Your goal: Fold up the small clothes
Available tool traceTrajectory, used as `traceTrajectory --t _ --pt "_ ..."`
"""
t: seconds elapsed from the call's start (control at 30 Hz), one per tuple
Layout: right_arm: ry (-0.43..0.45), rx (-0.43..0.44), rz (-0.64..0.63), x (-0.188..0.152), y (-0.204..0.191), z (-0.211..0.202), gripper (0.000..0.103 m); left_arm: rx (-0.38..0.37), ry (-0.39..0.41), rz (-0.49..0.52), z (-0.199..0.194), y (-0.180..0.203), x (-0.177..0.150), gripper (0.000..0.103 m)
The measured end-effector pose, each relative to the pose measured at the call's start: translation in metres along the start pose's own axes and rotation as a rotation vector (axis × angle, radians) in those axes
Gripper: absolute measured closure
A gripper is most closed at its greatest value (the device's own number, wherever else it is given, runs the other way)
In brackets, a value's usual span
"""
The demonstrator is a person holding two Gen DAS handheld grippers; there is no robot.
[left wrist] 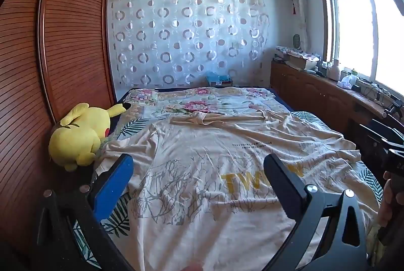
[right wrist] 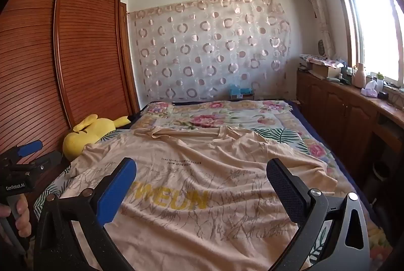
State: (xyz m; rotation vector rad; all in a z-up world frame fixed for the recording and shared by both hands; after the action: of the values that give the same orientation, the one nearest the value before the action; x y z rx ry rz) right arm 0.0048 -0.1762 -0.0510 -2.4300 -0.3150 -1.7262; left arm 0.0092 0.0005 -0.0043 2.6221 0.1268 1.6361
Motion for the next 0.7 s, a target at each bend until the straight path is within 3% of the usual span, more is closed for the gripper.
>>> traceTrajectory --t 0.7 --pt "0.008 0.006 0.005 0.0016 -0.0015 0.0001 0.000 0.000 0.023 0.001 -0.0049 -0.0036 -0.0001 0.000"
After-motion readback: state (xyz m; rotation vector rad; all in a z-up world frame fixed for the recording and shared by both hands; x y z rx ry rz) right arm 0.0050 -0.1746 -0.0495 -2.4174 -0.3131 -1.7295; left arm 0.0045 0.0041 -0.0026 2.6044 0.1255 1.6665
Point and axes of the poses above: each gripper's, at about its wrist camera, not at the fingertips, and z roughly the way its jaws point, y to its right, x to its top, the point moved 1 cm from there along z, roughly the way its jaws point, and after that the axes turned 5 degrees about -z, right-handed, at the moved point
